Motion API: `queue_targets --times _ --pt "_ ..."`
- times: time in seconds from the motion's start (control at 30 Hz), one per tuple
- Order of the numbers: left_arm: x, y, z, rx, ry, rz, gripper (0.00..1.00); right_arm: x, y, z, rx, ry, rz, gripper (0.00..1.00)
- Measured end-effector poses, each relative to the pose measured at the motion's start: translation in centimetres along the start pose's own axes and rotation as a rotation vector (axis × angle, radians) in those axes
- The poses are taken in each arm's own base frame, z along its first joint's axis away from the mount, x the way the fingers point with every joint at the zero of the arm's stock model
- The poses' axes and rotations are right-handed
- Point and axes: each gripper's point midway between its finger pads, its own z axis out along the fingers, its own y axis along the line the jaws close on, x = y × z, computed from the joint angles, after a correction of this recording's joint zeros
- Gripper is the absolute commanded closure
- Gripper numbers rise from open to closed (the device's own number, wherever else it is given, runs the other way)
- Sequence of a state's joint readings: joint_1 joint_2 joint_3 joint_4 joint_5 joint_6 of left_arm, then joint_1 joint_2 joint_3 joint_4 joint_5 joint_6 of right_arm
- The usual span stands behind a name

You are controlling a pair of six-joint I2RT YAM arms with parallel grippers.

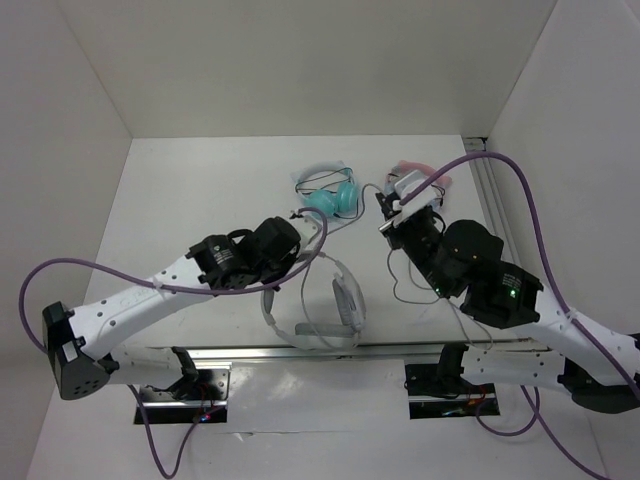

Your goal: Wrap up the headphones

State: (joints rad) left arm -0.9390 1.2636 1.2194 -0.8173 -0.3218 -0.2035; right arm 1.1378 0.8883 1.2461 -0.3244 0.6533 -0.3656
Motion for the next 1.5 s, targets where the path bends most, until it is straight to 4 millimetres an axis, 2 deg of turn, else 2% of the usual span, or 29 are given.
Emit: queue_targets --times 0.17,0.33,0.57,0.67,0.8,0.93,1.03,1.1,1.27,1.37,1.5 --pt "-0.4 -1.1 -1.5 0.085 -0.044 0.005 1.0 0.2 -1.1 0.8 0.07 0.01 -0.011 1.0" --pt "-1.0 -0.9 -3.6 0.106 -0.098 0.0 1.0 1.8 -0.5 2.3 0.11 0.059 -0.044 1.0" --pt "-3.5 2.0 -7.2 -0.012 -0.185 -0.079 1.0 5.1 -1.1 5.0 0.188 0.153 -0.079 1.0" --pt "-3.7 3.2 -8.3 -0.062 -0.199 -0.116 1.0 5.9 -1.2 6.1 0.202 0.167 -0.064 1.0" --pt "-3.3 4.1 -9.0 -0.103 -0.198 -0.148 1.0 7.0 -0.7 9.0 0.156 0.184 -0.017 1.0" --pt "-2.9 5.5 -10.2 -0.166 -0.209 -0.198 1.0 10.5 -2.8 12.7 0.098 0.228 0.091 1.0" --pt "-3.9 7.0 -12.2 -0.223 -0.259 -0.256 1.0 12.7 -4.2 14.6 0.038 0.239 0.173 1.0" --pt "-5.6 7.8 -14.0 -0.24 -0.316 -0.306 1.0 13.4 -2.8 15.8 -0.057 0.228 0.209 1.0" --pt "-9.7 8.3 -17.1 -0.208 -0.457 -0.403 1.0 14.2 4.1 17.5 -0.333 0.203 0.26 1.0" --pt "-10.9 7.9 -17.3 -0.184 -0.487 -0.435 1.0 14.8 7.8 17.3 -0.48 0.182 0.307 0.99" --pt "-11.6 7.6 -16.7 -0.179 -0.49 -0.466 1.0 16.1 11.8 15.6 -0.663 0.141 0.422 0.96"
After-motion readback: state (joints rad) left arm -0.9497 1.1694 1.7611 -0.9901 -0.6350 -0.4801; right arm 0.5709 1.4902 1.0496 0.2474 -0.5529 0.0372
